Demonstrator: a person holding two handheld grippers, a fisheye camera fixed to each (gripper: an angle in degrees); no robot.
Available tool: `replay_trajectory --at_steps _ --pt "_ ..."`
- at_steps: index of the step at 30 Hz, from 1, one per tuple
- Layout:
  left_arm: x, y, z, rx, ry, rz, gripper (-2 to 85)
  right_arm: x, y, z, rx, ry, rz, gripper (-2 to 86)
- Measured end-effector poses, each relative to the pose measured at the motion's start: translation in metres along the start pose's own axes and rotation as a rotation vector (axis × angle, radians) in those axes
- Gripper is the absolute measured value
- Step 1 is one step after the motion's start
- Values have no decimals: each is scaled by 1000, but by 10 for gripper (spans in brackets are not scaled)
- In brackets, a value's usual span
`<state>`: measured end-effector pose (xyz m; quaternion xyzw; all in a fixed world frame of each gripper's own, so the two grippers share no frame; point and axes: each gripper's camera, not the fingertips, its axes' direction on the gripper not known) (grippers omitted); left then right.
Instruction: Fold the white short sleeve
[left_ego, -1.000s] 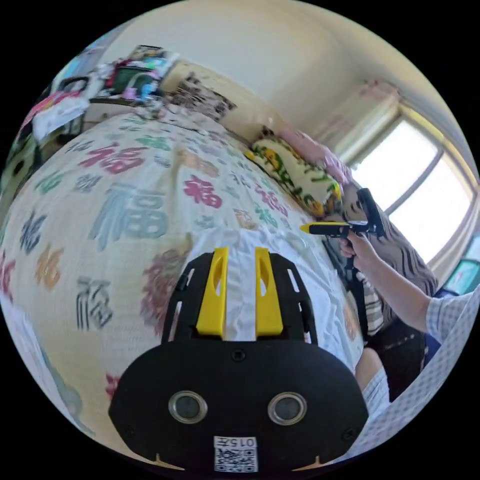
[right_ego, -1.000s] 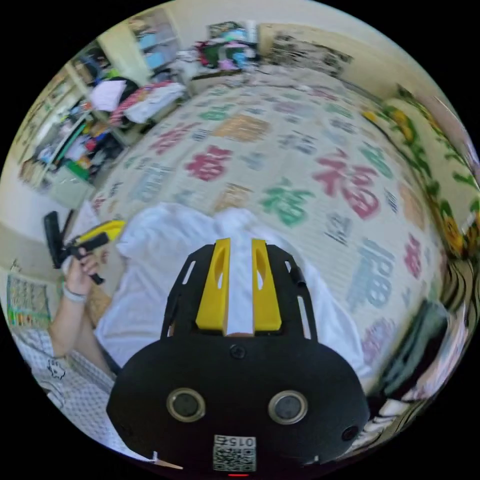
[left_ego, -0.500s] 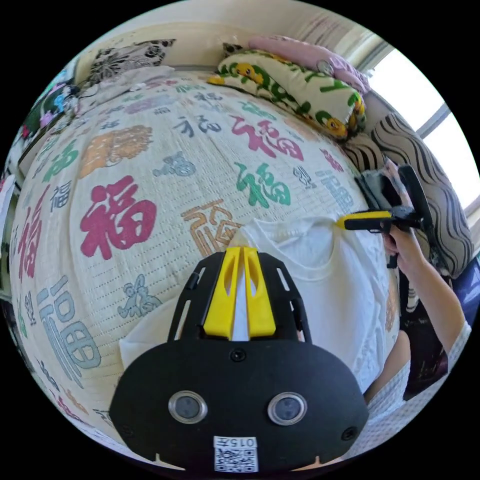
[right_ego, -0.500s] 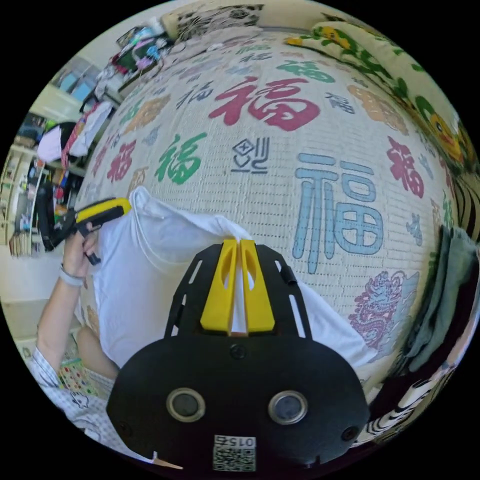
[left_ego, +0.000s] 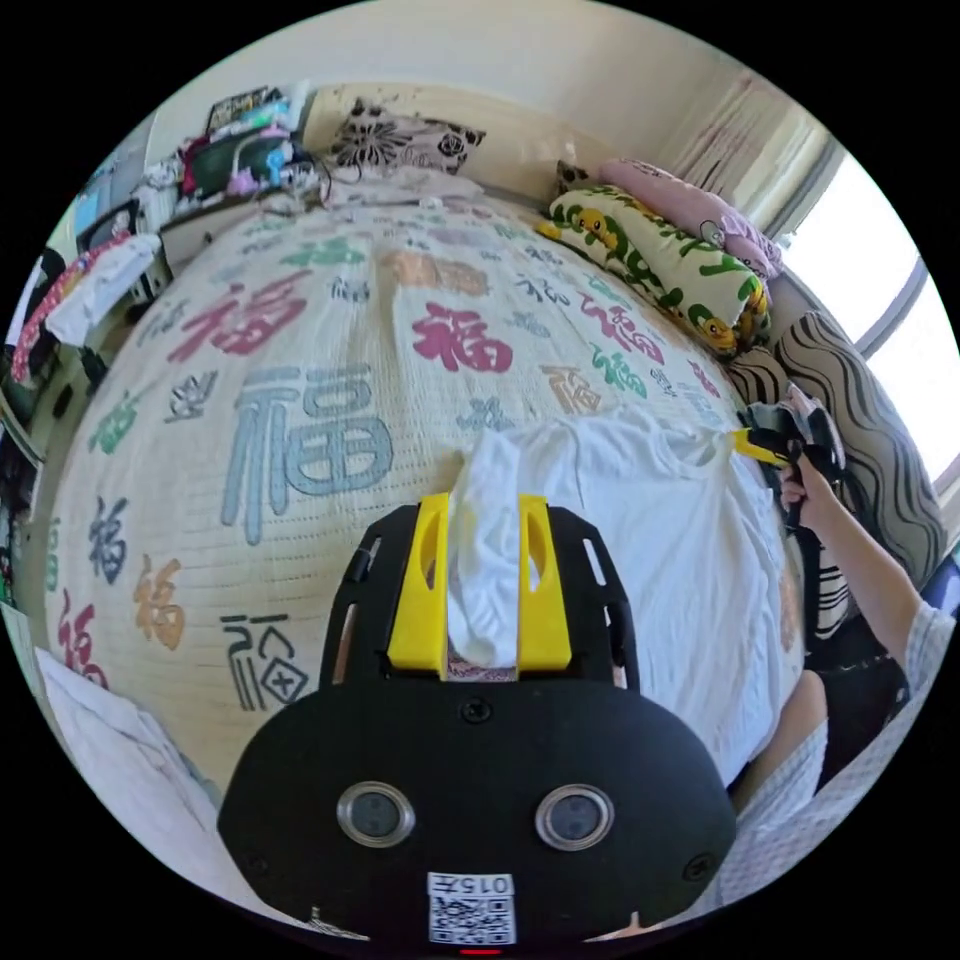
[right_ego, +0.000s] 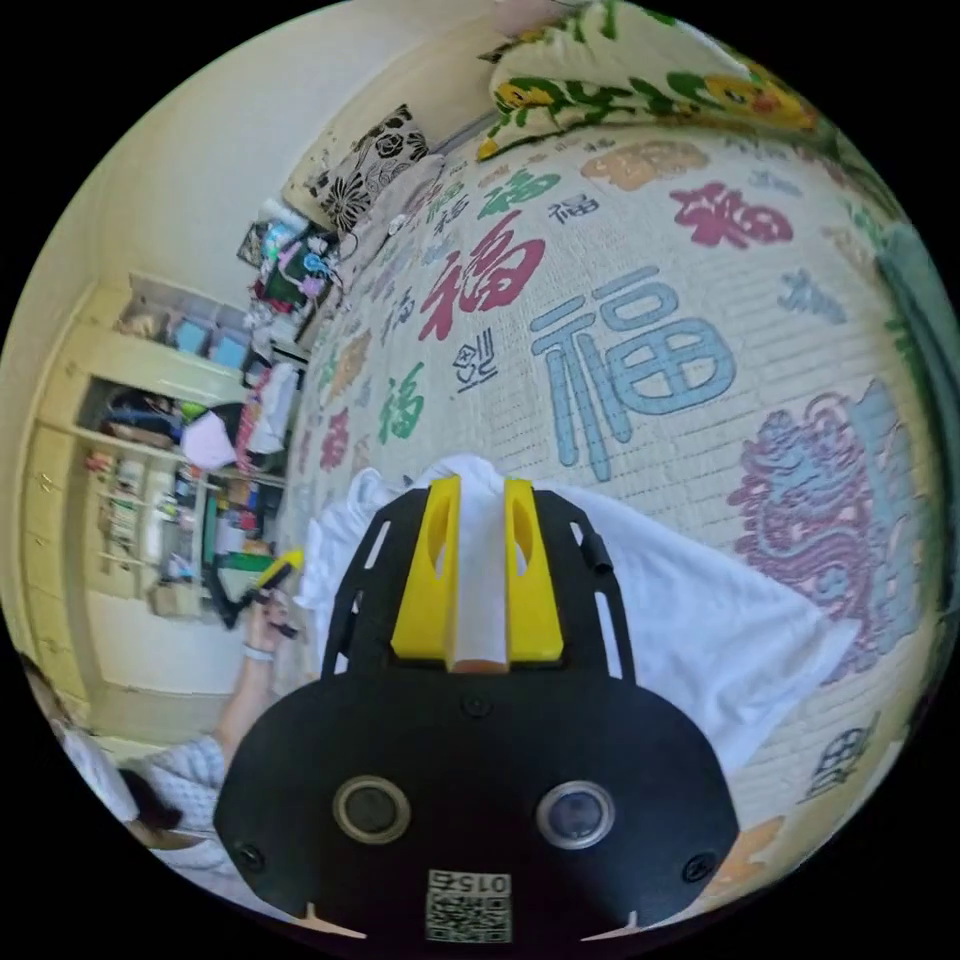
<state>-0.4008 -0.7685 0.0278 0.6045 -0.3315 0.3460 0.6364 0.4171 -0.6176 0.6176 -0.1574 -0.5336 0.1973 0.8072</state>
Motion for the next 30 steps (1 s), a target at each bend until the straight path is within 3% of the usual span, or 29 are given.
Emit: replay_trajectory --at_steps 5,7,10,14,16,19,21,24,26,30 --pt "-16 6 12 2 27 -142 9 -6 3 -28 14 139 29 62" --pt "-32 27 -8 119 37 -266 20 -8 10 -39 -36 166 -48 63" --pt "-43 45 -24 137 -9 -363 82 -11 22 -40 -127 242 -144 70" --pt "1 40 -56 262 -219 -261 93 -14 36 -30 -187 324 -199 76" --pt "44 17 -54 315 -110 -86 74 -12 42 -25 -209 293 -193 69" --pt "95 -33 0 76 160 94 72 -11 51 -23 -199 329 -158 52" --pt "122 -52 41 -38 247 148 62 -9 59 -28 -181 344 -128 46" --pt "149 -62 88 -146 126 150 57 -6 84 -47 -172 268 -118 40" --pt "153 -56 85 -120 89 103 52 -8 111 -68 -155 192 -168 34" --pt "164 4 12 90 213 160 47 -20 216 -136 -56 189 -375 18"
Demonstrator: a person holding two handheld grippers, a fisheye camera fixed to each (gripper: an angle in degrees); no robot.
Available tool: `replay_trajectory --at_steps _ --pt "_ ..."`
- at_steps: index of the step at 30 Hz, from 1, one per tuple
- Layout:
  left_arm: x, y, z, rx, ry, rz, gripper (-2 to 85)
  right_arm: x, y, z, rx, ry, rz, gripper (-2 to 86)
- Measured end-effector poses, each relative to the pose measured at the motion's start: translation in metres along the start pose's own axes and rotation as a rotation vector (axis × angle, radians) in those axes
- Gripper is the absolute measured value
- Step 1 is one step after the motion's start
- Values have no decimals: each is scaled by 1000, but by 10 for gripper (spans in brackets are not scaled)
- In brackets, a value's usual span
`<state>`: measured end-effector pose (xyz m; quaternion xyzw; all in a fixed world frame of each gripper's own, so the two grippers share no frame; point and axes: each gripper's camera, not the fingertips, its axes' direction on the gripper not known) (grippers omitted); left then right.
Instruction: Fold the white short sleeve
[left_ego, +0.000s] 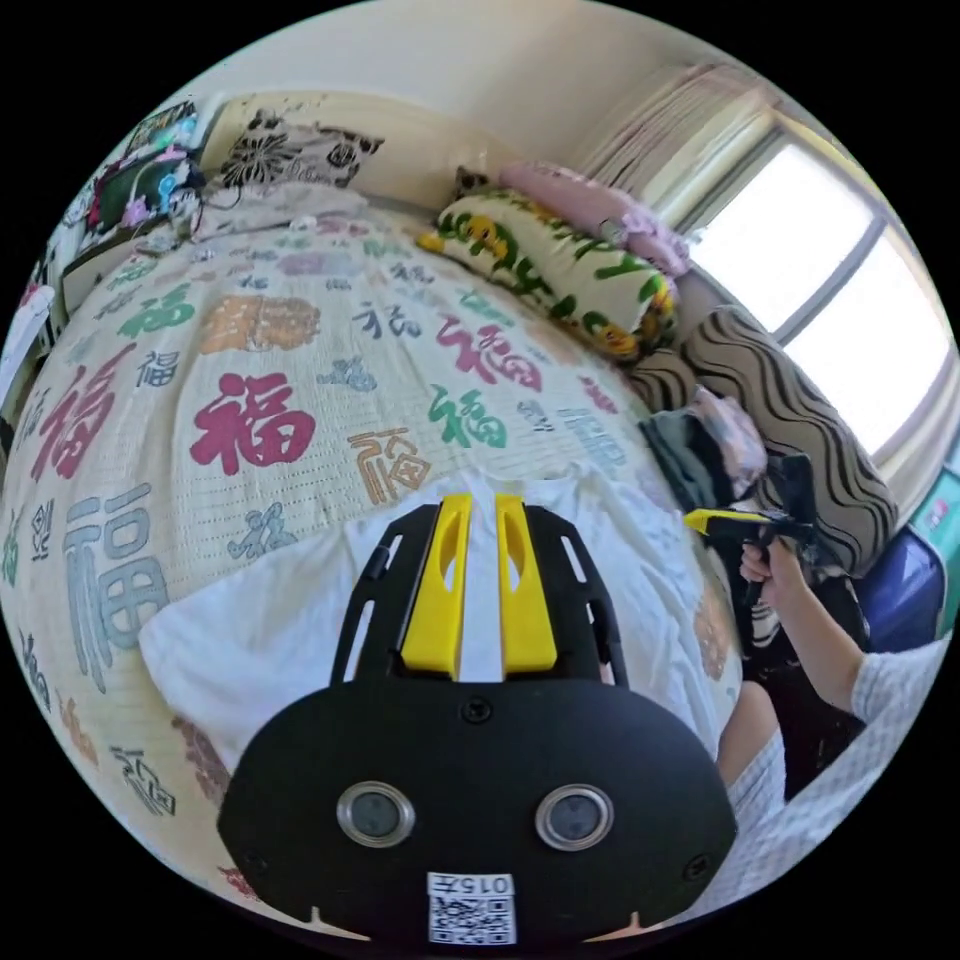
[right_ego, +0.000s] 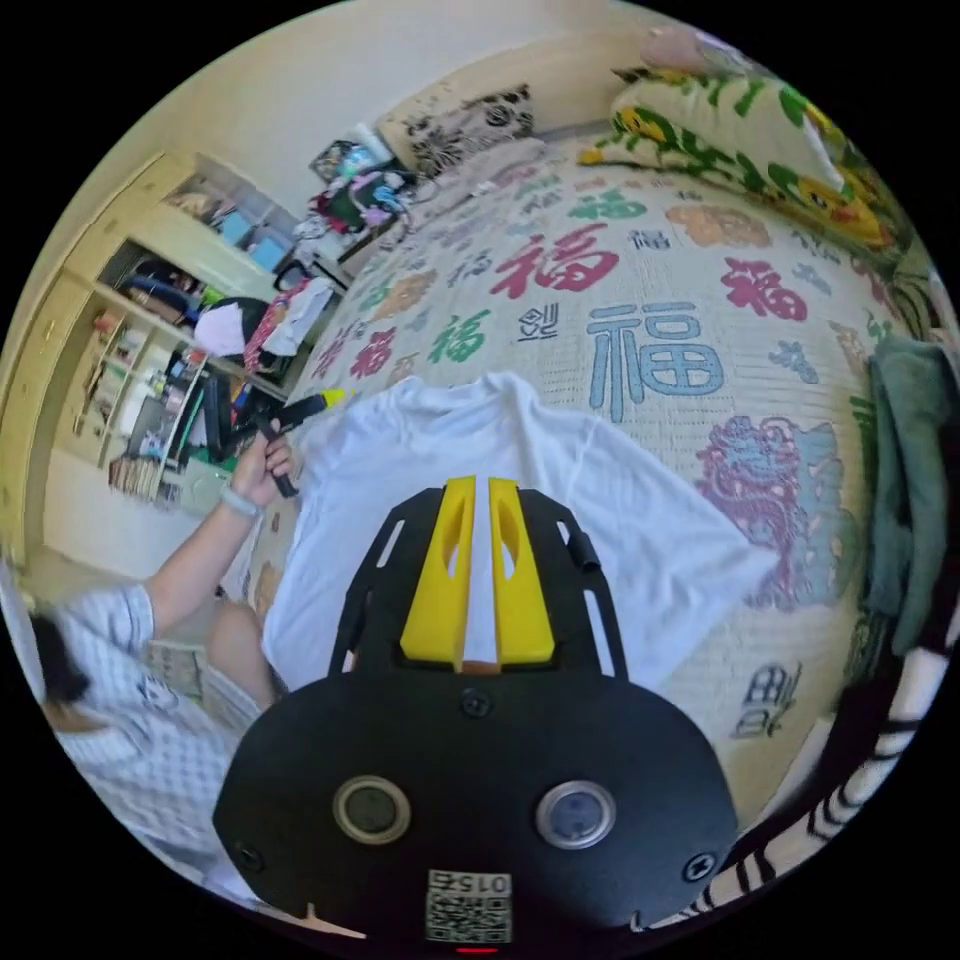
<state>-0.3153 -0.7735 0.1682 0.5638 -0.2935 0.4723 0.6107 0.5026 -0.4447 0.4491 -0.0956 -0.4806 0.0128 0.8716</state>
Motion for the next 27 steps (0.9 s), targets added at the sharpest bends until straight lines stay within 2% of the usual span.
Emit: replay_trajectory --at_steps 3,6,8,11,13,16,19,23,27 --pt "32 73 -68 84 -62 63 36 -33 88 -30 35 81 -43 11" --pt "70 154 -120 71 -102 115 4 -64 168 -39 15 153 10 8" --pt "86 199 -141 64 -113 62 -3 -85 209 -41 39 196 34 7" --pt "104 262 -166 142 -75 10 -6 -115 260 -41 127 323 75 5" --pt "115 293 -180 190 -235 -37 -6 -126 282 -39 134 419 112 6" --pt "123 303 -172 39 -336 18 2 -123 292 -38 102 470 147 22" --pt "114 311 -151 -69 -332 -38 5 -100 289 -28 -21 401 224 64" --pt "101 320 -121 -57 -301 -138 6 -58 293 -4 -189 296 395 133" --pt "87 324 -63 -248 -310 -208 2 -41 306 -7 -186 299 465 93"
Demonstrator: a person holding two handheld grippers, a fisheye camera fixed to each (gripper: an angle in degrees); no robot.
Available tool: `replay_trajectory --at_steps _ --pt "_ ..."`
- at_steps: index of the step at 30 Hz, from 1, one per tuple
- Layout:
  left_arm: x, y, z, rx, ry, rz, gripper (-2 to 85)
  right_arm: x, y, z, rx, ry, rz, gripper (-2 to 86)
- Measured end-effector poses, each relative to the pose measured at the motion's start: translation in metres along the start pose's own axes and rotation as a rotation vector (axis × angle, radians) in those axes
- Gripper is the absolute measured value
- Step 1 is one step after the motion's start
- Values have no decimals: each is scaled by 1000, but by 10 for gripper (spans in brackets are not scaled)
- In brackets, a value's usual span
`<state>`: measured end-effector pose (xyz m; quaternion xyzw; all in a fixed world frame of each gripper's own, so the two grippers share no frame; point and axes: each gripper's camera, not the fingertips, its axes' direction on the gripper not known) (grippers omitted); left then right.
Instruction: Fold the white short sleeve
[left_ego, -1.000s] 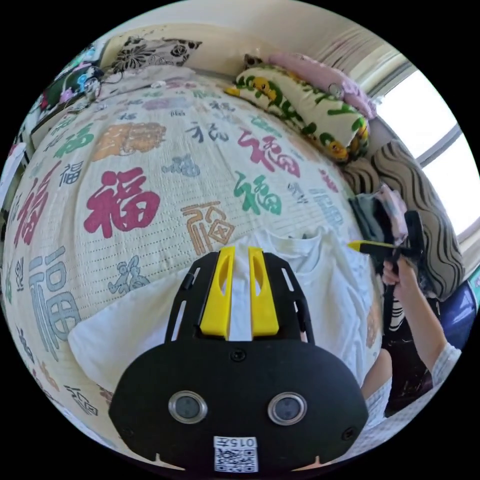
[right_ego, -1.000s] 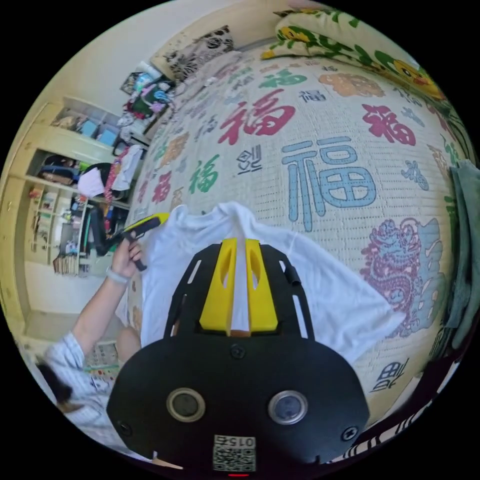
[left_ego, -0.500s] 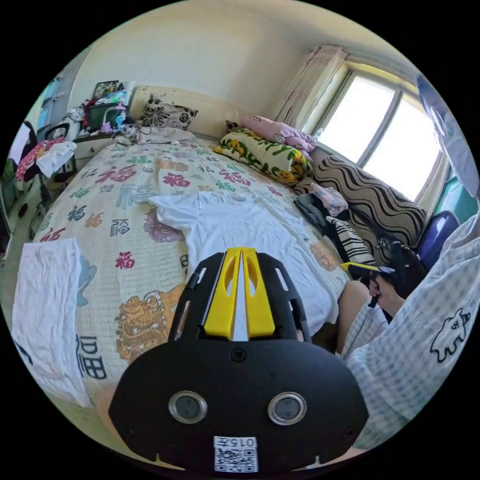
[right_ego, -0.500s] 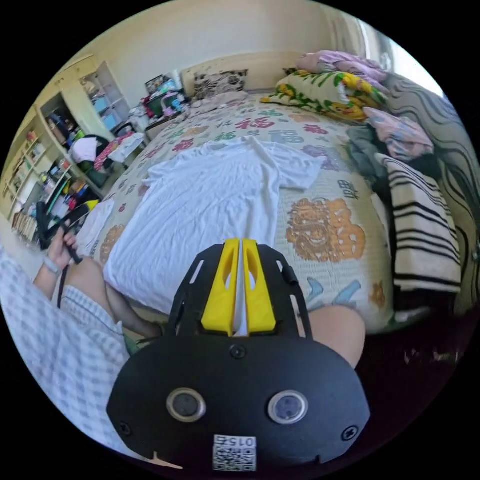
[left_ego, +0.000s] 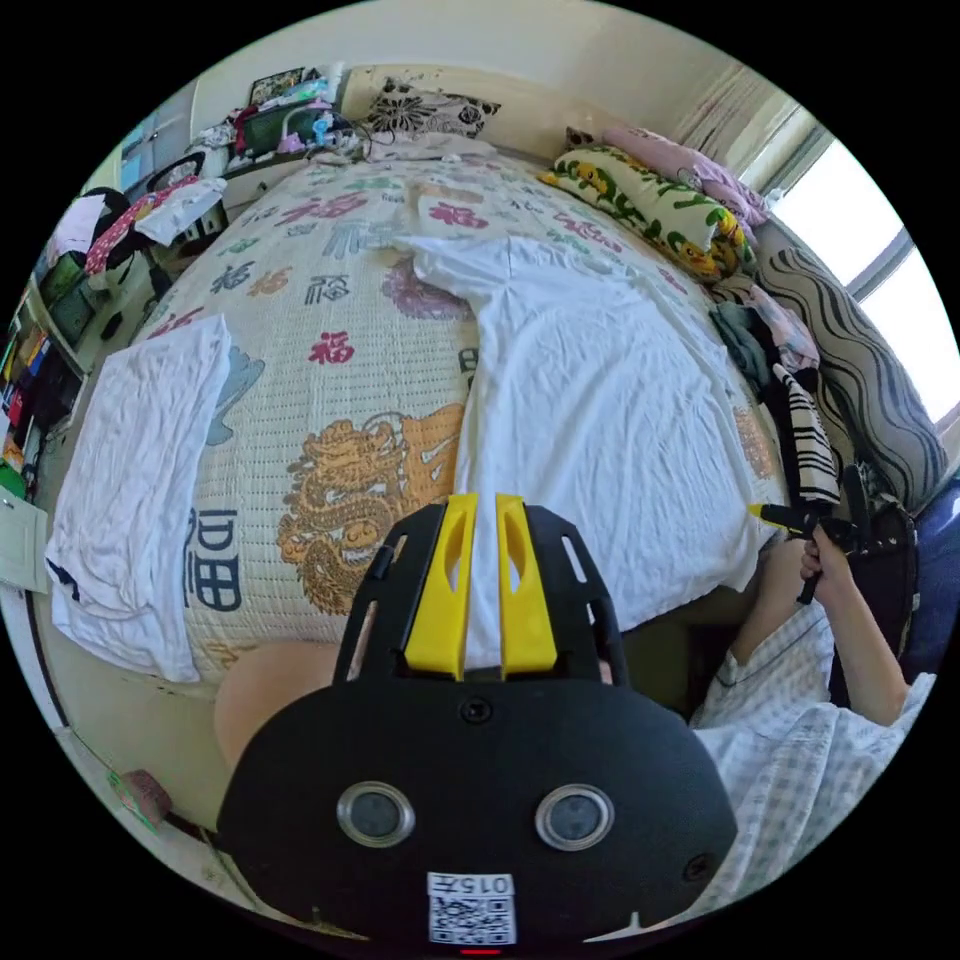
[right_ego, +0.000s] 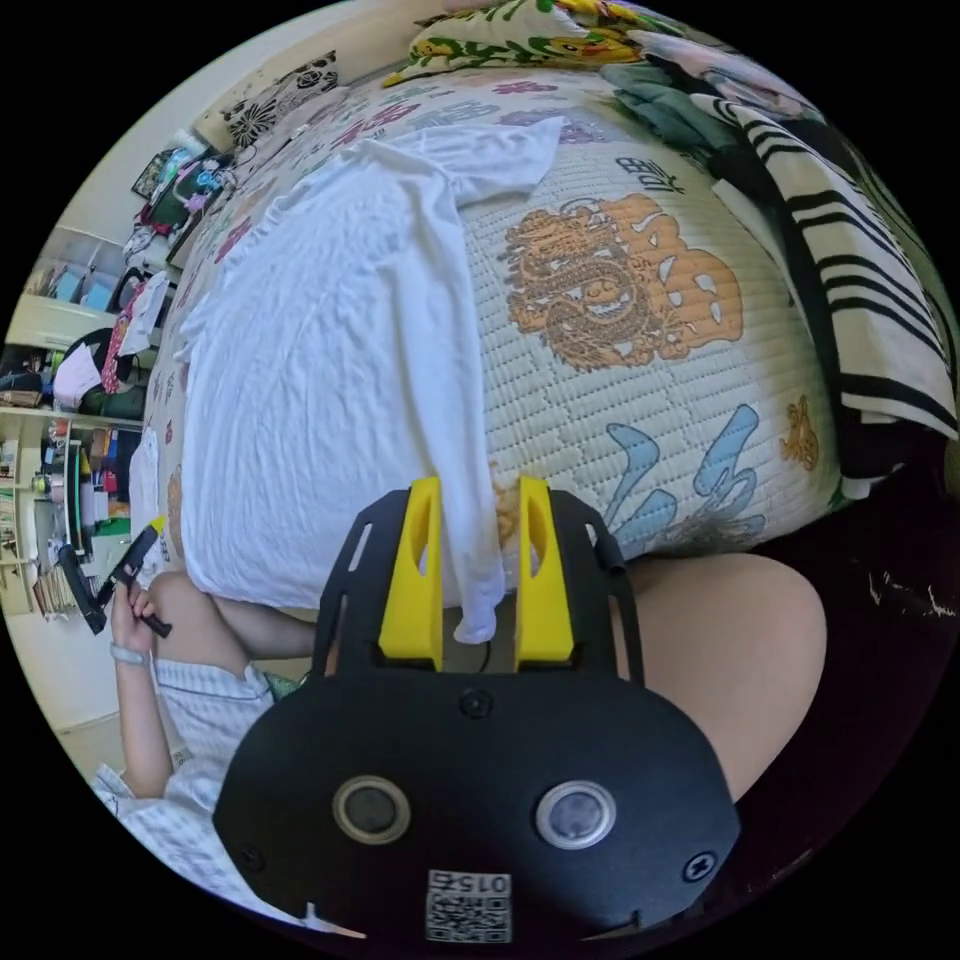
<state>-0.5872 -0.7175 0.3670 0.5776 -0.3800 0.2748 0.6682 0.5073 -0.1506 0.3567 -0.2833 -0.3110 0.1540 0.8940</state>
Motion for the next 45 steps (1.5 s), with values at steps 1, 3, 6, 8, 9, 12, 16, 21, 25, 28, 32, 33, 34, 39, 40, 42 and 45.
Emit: replay_trajectory --at_steps 1,3,6,8,9,12,16,21,25,28,32,33,34,39,40,42,45 --pt "2 -4 15 -57 21 6 1 1 1 0 -27 5 -20 67" --pt "4 -11 34 -119 14 -2 -1 3 3 5 -90 -7 -73 25" --pt "10 -21 70 -249 -13 -3 -1 13 12 1 -93 16 -93 5" --pt "14 -25 83 -266 -15 -7 -2 23 18 -3 -83 14 -83 2" --pt "16 -26 90 -275 -11 -9 -2 30 20 -5 -85 8 -80 3" --pt "17 -27 103 -291 13 -21 -2 47 24 -2 -118 -20 -52 13" --pt "17 -30 119 -311 51 -58 5 74 23 -18 -54 -149 46 44" --pt "19 -36 105 -170 34 -74 27 102 21 -59 143 -277 44 59" --pt "66 -80 89 -6 56 84 70 122 -5 -75 247 -259 21 67" --pt "138 -138 102 56 85 283 88 139 -35 -68 275 -308 40 71" --pt "245 -213 145 73 115 507 81 156 -75 -55 285 -412 33 75" --pt "280 -238 165 64 151 560 78 161 -88 -51 283 -428 25 76" --pt "316 -262 189 33 179 613 76 168 -100 -47 279 -445 27 77" --pt "448 -331 291 -28 112 777 77 199 -135 -31 293 -574 64 81" --pt "473 -343 318 -54 122 800 78 204 -142 -24 280 -613 62 80" --pt "501 -359 359 -100 124 814 78 207 -152 -15 246 -680 58 78" --pt "529 -379 426 -183 90 801 77 207 -163 -10 226 -652 45 49"
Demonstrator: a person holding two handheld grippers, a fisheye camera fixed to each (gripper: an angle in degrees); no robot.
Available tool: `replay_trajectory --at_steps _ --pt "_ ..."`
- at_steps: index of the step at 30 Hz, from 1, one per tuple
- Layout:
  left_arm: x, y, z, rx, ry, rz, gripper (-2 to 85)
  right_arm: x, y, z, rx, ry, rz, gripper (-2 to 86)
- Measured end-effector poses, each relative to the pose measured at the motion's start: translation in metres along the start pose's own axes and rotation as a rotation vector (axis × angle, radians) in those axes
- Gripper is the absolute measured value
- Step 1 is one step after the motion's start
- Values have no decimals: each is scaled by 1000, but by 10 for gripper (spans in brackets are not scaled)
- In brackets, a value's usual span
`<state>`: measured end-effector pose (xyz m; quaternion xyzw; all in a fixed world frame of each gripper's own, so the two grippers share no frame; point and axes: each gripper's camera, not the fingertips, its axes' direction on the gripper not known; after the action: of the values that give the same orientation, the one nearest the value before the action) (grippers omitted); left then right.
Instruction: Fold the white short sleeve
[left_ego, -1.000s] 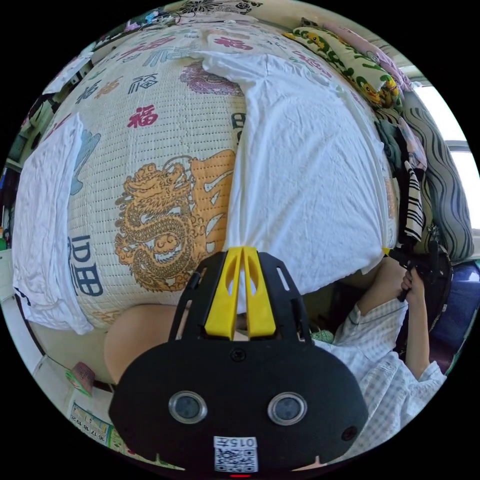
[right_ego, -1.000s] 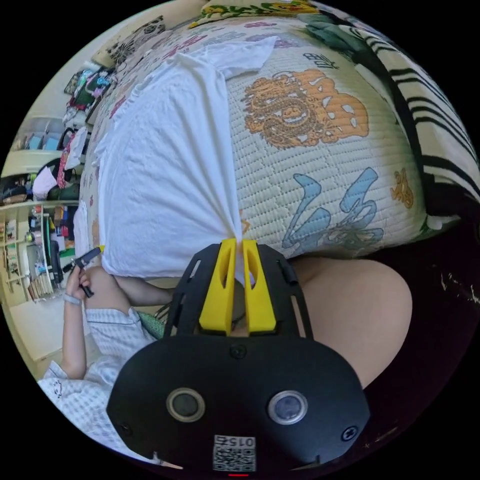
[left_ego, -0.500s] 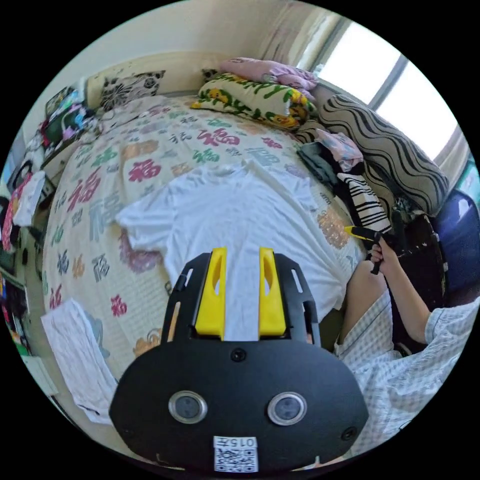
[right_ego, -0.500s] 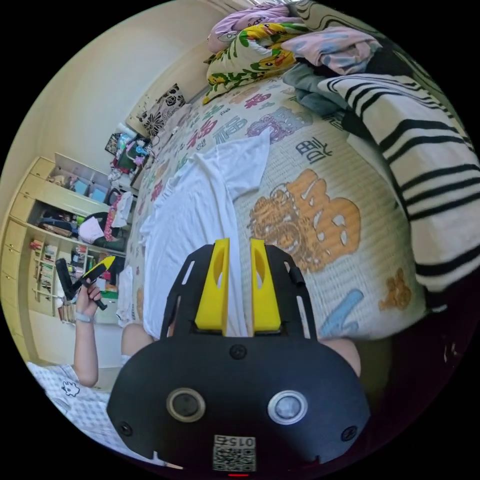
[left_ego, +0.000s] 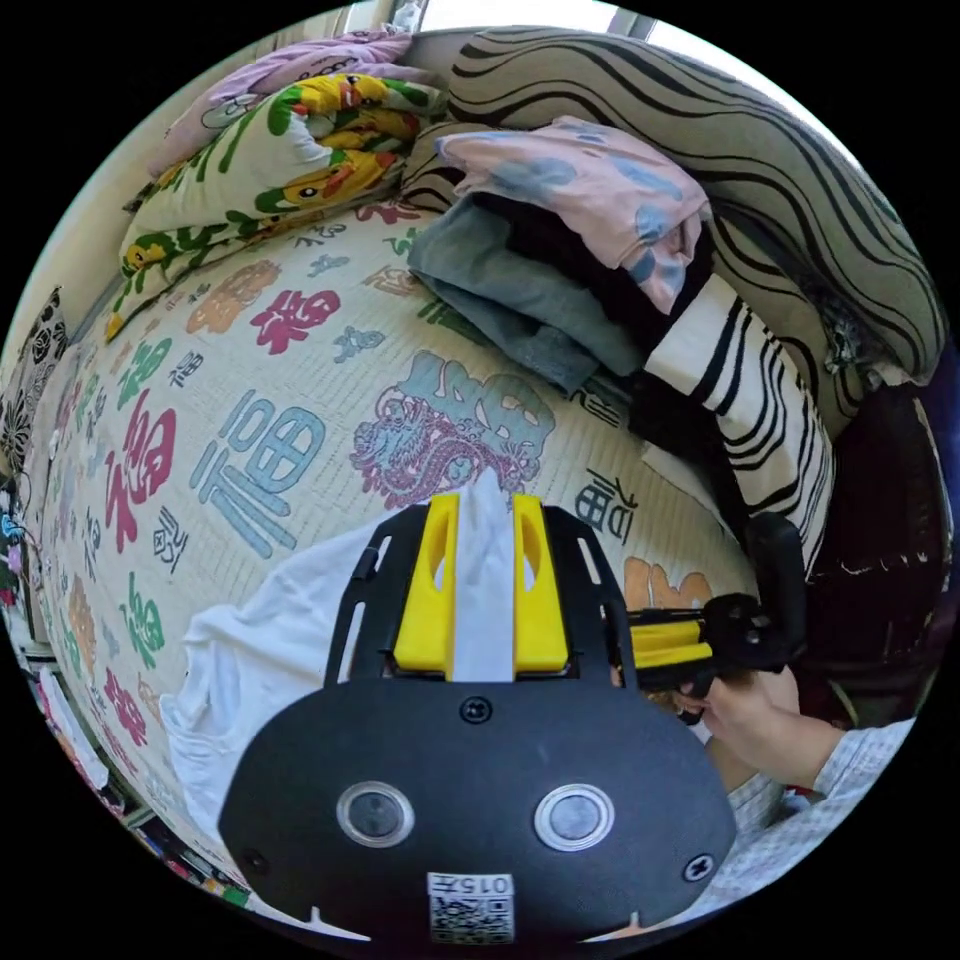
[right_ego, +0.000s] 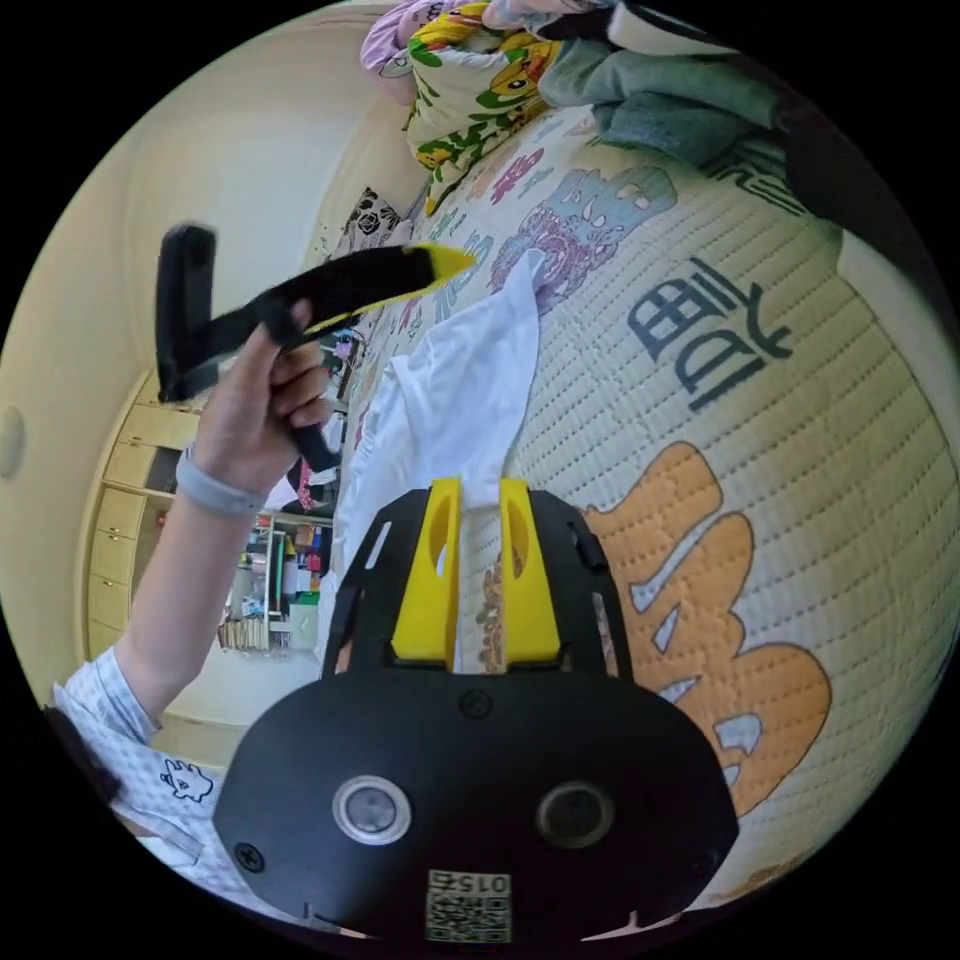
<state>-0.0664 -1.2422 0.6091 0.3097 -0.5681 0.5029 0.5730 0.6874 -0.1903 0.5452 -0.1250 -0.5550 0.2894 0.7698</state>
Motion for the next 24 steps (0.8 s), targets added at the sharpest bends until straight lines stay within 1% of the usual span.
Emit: replay_trajectory --at_steps 3,5,8,10,11,13,14,16,20,22,23,24 --pt "-10 -19 47 -61 54 -29 56 6 0 0 30 -27 8 19" --pt "-20 -21 60 -52 62 -70 30 9 -2 1 31 -50 24 11" --pt "-49 -12 50 79 149 -137 5 0 -2 -5 85 2 -2 4" --pt "-82 10 27 225 257 -193 -1 -18 -2 -10 109 25 -79 1" --pt "-91 17 20 263 284 -205 -3 -24 -2 -10 109 37 -106 1" --pt "-128 59 -9 405 348 -254 -4 -60 -2 -8 104 106 -253 0" --pt "-137 72 -15 439 354 -268 -4 -70 -2 -6 98 114 -293 0" --pt "-178 129 -34 544 352 -346 -4 -106 1 10 70 150 -435 1" --pt "-236 216 -33 605 364 -516 -3 -144 10 59 -26 257 -598 6" --pt "-262 261 -16 581 351 -613 2 -155 15 94 -118 258 -660 13" --pt "-268 270 -11 569 345 -634 4 -156 17 103 -145 260 -672 15" --pt "-277 287 -1 547 327 -679 11 -158 20 121 -214 266 -696 24"
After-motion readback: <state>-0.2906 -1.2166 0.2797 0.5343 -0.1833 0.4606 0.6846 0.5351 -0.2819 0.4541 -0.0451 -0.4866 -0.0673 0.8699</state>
